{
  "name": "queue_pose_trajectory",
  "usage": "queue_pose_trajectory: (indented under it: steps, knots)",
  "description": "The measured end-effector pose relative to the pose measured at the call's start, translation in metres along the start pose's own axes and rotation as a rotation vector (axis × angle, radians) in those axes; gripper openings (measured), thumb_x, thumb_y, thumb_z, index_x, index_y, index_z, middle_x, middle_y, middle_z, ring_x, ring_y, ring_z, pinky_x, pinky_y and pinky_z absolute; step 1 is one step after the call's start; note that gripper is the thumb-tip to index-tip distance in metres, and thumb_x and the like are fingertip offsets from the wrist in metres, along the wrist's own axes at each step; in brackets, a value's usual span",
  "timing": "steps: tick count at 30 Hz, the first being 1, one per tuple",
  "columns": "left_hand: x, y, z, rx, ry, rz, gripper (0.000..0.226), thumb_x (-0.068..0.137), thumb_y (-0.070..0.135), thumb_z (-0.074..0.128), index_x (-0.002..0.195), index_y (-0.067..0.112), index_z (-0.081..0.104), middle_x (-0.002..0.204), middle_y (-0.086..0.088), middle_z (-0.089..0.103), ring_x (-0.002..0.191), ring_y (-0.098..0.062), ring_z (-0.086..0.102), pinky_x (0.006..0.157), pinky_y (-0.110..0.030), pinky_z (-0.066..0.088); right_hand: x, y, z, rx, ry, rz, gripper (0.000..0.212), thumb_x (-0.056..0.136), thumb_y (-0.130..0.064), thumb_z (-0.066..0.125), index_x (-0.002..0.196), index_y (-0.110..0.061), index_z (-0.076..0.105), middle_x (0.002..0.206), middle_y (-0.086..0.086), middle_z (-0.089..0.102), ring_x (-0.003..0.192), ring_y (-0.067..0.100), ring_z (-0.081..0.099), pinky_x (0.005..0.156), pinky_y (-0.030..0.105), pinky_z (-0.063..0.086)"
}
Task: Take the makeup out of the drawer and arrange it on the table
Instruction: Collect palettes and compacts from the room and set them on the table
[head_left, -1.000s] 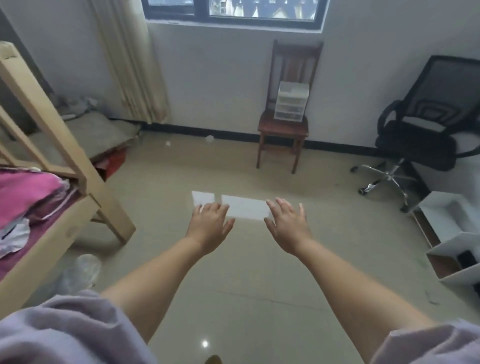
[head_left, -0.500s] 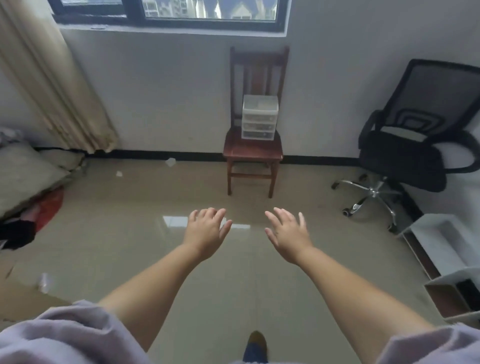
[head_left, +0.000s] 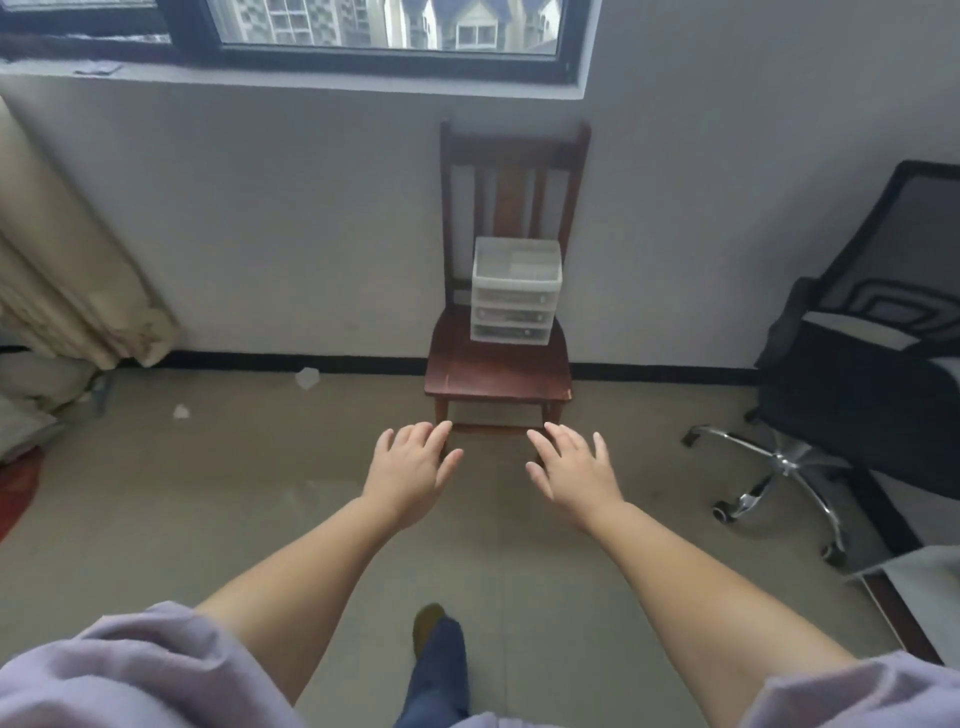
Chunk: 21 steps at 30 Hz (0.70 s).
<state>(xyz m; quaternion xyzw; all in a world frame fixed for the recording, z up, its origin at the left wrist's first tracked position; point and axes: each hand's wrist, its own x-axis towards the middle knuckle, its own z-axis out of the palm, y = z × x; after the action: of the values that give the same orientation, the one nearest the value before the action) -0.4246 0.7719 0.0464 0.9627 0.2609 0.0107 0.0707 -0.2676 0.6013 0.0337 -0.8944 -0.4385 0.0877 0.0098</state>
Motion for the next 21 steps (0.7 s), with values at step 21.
queue_pose_trajectory:
  steps: [21]
  knots:
    - [0.437,-0.048,0.055,0.002,-0.159,0.033,0.054,0.096,0.048,0.03,0.142,0.021,0.032,0.138,-0.001,0.044,0.129,-0.02,0.038,0.11,-0.04,0.023,0.417,0.106,-0.004,0.125,-0.148,0.024,0.052,0.1,-0.044,0.025,0.149,-0.026,0.021,0.156,-0.001,0.02,0.144,0.016,0.013,0.116,0.044,0.012]
